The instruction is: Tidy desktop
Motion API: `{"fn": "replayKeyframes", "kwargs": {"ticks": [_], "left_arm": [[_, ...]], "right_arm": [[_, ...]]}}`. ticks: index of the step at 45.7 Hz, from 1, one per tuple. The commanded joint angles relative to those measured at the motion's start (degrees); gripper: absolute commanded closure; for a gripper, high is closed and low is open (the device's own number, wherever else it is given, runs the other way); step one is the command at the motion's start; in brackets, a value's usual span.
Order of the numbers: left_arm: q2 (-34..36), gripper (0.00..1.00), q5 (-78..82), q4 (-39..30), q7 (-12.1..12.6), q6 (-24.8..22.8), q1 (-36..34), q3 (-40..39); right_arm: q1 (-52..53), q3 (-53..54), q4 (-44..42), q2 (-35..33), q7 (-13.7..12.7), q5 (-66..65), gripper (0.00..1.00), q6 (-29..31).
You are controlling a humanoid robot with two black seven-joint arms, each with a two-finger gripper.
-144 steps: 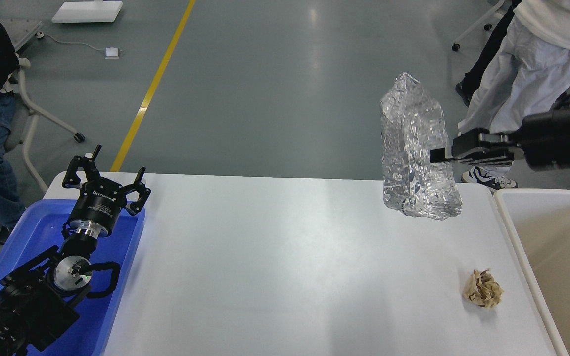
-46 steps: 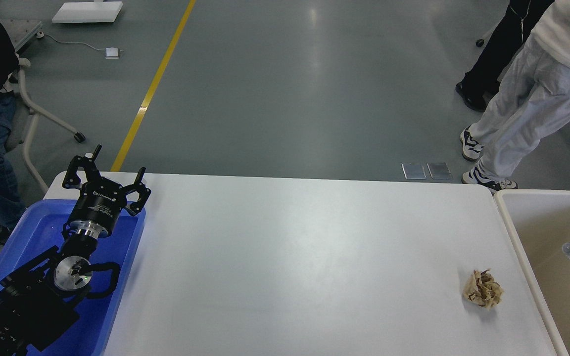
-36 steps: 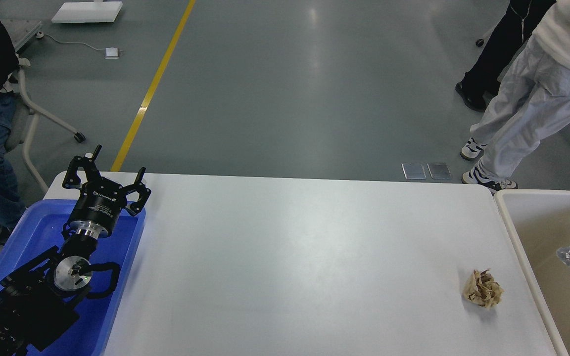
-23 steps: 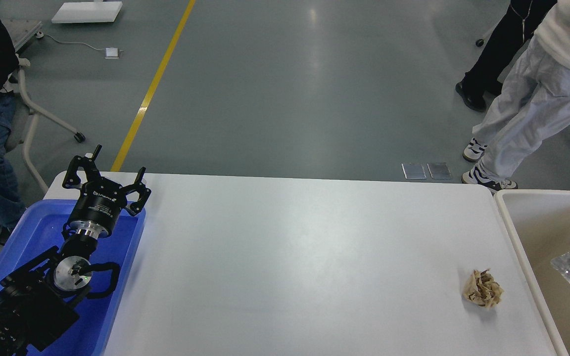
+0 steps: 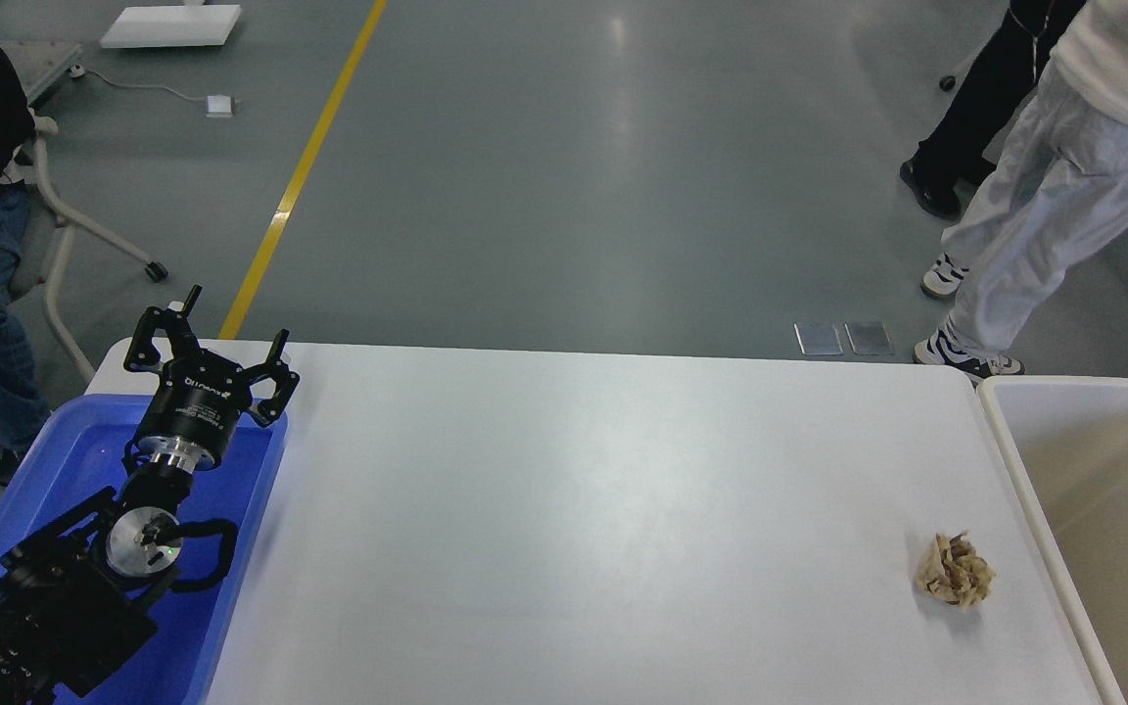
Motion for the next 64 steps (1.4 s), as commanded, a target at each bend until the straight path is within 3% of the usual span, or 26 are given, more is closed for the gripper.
{"fn": "replayKeyframes", "kwargs": {"ticks": [1, 9, 15, 21, 24, 37, 47, 64], "left_arm": [[0.0, 0.0, 0.03, 0.0, 0.01, -0.01, 0.04, 0.0], [0.0, 0.0, 0.03, 0.0, 0.01, -0.01, 0.04, 0.0], [0.0, 0.0, 0.03, 0.0, 0.01, -0.01, 0.04, 0.0], [0.0, 0.0, 0.03, 0.0, 0.01, -0.01, 0.04, 0.0], [0.0, 0.0, 0.03, 0.0, 0.01, -0.01, 0.04, 0.0], [0.0, 0.0, 0.03, 0.0, 0.01, 0.08, 0.04, 0.0], [0.0, 0.0, 0.03, 0.0, 0.01, -0.01, 0.04, 0.0], [0.0, 0.0, 0.03, 0.0, 0.01, -0.01, 0.04, 0.0]], "right_arm": [[8.47, 21.28, 18.63, -9.62, 2.42, 4.9, 0.0, -0.1], [8.04, 46.34, 34.02, -11.65, 2.51, 4.9, 0.0, 0.43], [5.32, 53.91, 39.3, -10.25, 3.3, 4.9, 0.0, 0.51], [2.59, 55.33, 40.36, -8.66, 10.94, 4.9, 0.0, 0.51], [1.8, 56.03, 40.36, -7.87, 12.53, 4.9, 0.0, 0.43], [-8.57, 66.13, 42.11, 1.0, 13.05, 4.81, 0.0, 0.51], [-13.76, 65.61, 40.8, 5.75, 15.25, 4.72, 0.0, 0.43], [-16.05, 65.43, 39.31, 10.15, 15.52, 5.08, 0.0, 0.43]]}}
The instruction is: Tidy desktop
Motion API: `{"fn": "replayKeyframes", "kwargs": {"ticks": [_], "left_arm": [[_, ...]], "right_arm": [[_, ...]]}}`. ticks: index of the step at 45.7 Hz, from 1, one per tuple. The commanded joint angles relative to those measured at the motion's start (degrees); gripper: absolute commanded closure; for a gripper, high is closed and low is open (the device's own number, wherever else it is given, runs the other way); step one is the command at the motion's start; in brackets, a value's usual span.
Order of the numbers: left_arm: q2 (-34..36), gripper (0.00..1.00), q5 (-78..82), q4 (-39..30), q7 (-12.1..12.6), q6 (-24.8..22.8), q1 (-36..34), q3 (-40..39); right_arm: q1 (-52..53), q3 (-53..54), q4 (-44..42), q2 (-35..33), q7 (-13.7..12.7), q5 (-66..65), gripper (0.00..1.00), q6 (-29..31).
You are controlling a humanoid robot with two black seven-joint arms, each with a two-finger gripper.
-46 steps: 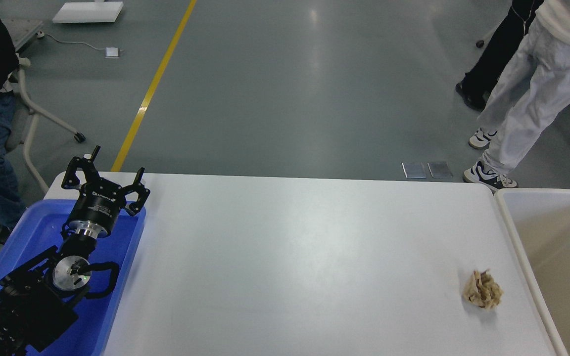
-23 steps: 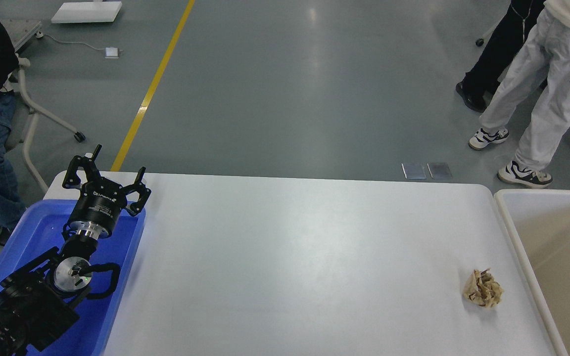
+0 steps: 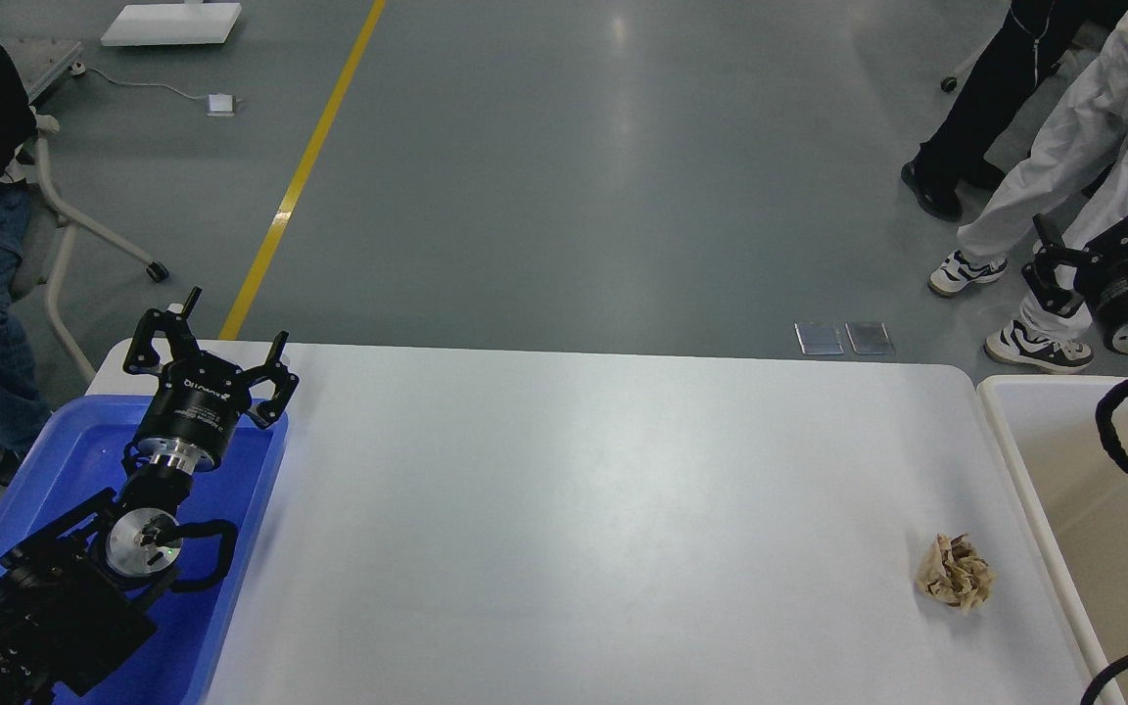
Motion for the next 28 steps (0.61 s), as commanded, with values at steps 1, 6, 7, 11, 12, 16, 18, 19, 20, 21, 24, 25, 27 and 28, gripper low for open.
{"fn": "replayKeyframes", "kwargs": {"ticks": [1, 6, 7, 11, 12, 16, 18, 19, 20, 21, 24, 25, 27, 28], "left_arm": [[0.0, 0.0, -0.01, 0.0, 0.0, -0.02, 0.0, 0.0], [0.0, 0.0, -0.01, 0.0, 0.0, -0.02, -0.09, 0.0], [0.0, 0.0, -0.01, 0.0, 0.0, -0.02, -0.09, 0.0], [0.0, 0.0, -0.01, 0.0, 0.0, 0.07, 0.0, 0.0], [0.0, 0.0, -0.01, 0.0, 0.0, -0.02, 0.0, 0.0], [0.0, 0.0, -0.01, 0.0, 0.0, -0.02, 0.0, 0.0], [0.0, 0.0, -0.01, 0.0, 0.0, -0.02, 0.0, 0.0], [0.0, 0.0, -0.01, 0.0, 0.0, -0.02, 0.0, 0.0], [0.0, 0.0, -0.01, 0.0, 0.0, -0.02, 0.0, 0.0], [0.0, 0.0, -0.01, 0.0, 0.0, -0.02, 0.0, 0.0], [0.0, 0.0, -0.01, 0.0, 0.0, -0.02, -0.09, 0.0], [0.0, 0.0, -0.01, 0.0, 0.0, -0.02, 0.0, 0.0], [0.0, 0.0, -0.01, 0.0, 0.0, -0.02, 0.0, 0.0], [0.0, 0.0, -0.01, 0.0, 0.0, 0.07, 0.0, 0.0]], "right_arm": [[-1.59, 0.34, -0.85, 3.01, 0.41, 0.29, 0.0, -0.01], [-1.68, 0.34, -0.85, 3.01, 0.41, 0.37, 0.0, -0.01], [-1.68, 0.34, -0.85, 2.92, 0.41, 0.37, 0.0, -0.01], [-1.77, 0.43, -0.85, 2.92, 0.41, 0.37, 0.0, -0.01], [-1.77, 0.43, -0.85, 2.83, 0.41, 0.37, 0.0, -0.01], [-1.86, 0.52, -0.85, 2.74, 0.41, 0.37, 0.0, -0.01], [-1.86, 0.52, -0.85, 2.65, 0.41, 0.37, 0.0, -0.01], [-1.94, 0.52, -0.85, 2.65, 0.41, 0.37, 0.0, -0.01], [-1.94, 0.52, -0.85, 2.65, 0.41, 0.37, 0.0, -0.01], [-1.94, 0.52, -0.85, 2.65, 0.41, 0.37, 0.0, -0.01], [-1.94, 0.52, -0.85, 2.65, 0.41, 0.37, 0.0, -0.01], [-1.94, 0.52, -0.85, 2.65, 0.41, 0.37, 0.0, -0.01], [-1.94, 0.52, -0.85, 2.74, 0.41, 0.37, 0.0, -0.01], [-1.94, 0.52, -0.85, 2.83, 0.41, 0.37, 0.0, -0.01]]}}
